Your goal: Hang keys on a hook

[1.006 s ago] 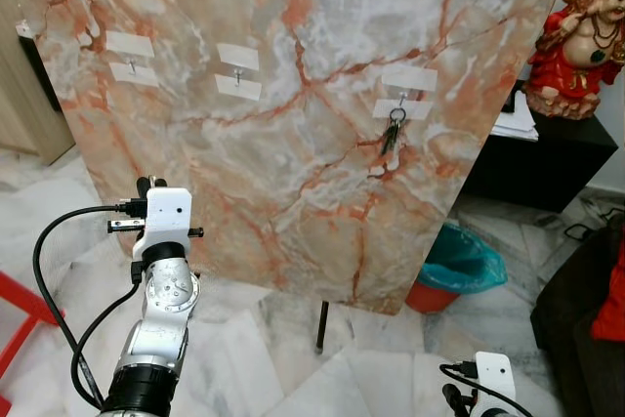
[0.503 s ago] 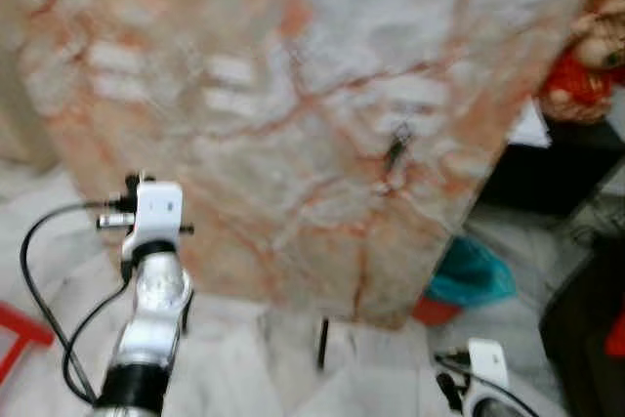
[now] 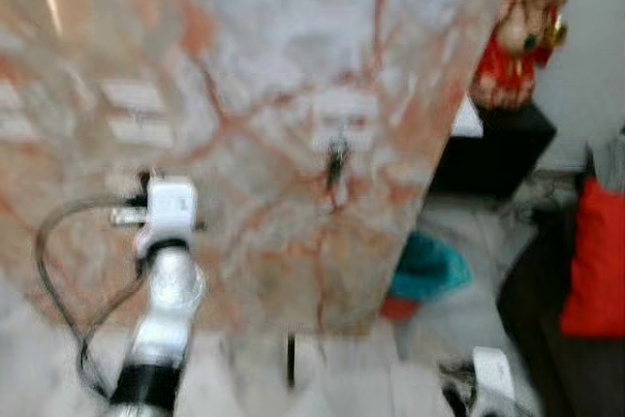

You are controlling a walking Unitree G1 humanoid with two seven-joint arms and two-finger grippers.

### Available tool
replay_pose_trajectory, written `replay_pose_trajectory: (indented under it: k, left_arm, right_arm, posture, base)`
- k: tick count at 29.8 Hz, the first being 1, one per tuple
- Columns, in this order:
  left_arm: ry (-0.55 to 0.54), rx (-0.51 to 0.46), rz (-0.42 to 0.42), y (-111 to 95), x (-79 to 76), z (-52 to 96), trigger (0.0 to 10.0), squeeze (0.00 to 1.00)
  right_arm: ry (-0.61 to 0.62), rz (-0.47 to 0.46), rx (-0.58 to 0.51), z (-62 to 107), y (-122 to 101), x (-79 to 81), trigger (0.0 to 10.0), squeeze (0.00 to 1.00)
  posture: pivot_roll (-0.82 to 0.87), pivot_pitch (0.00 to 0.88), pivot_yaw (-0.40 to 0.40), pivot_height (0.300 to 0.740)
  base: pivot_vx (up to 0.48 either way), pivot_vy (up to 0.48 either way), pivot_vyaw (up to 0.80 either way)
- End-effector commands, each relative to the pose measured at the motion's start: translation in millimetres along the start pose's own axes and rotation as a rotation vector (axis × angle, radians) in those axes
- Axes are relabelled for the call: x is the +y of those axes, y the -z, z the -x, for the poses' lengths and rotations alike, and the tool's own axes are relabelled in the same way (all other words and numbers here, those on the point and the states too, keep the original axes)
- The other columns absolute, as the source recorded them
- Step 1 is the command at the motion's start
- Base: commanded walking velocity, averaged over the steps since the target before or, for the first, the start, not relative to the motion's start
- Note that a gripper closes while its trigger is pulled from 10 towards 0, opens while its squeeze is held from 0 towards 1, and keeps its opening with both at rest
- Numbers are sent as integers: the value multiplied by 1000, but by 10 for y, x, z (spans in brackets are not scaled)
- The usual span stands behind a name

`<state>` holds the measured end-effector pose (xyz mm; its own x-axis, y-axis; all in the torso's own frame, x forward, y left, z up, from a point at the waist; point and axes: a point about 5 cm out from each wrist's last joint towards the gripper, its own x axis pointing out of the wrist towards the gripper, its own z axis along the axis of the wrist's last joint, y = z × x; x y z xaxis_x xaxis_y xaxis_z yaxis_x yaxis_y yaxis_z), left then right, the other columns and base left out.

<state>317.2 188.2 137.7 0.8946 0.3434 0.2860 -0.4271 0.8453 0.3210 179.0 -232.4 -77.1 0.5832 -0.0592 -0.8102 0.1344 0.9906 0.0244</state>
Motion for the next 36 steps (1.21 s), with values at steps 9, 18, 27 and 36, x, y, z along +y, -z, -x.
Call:
replay_pose_trajectory:
  k: [9,18,27,36]
  left_arm:
    - [-174,-2,-71,-33,236,-41,10000,0]
    - [-150,-7,-68,-52,197,-58,10000,0]
    - [-132,-12,-74,-70,179,-73,10000,0]
    - [-44,-31,-55,-80,53,-36,10000,0]
  right_arm:
    - [-46,-62,-30,-14,-70,46,10000,0]
    - [-38,-58,-31,-12,-70,37,10000,0]
    - [-31,-57,-39,-12,-81,30,10000,0]
    - [-28,-60,-32,-15,-75,38,10000,0]
  posture:
    - [18,17,-121,740]
    - [12,18,-121,740]
    - [15,9,-120,740]
    - [9,0,-104,740]
  base:
    - [87,0,685]
    - [0,0,0]
    - [0,0,0]
    - [0,0,-65]
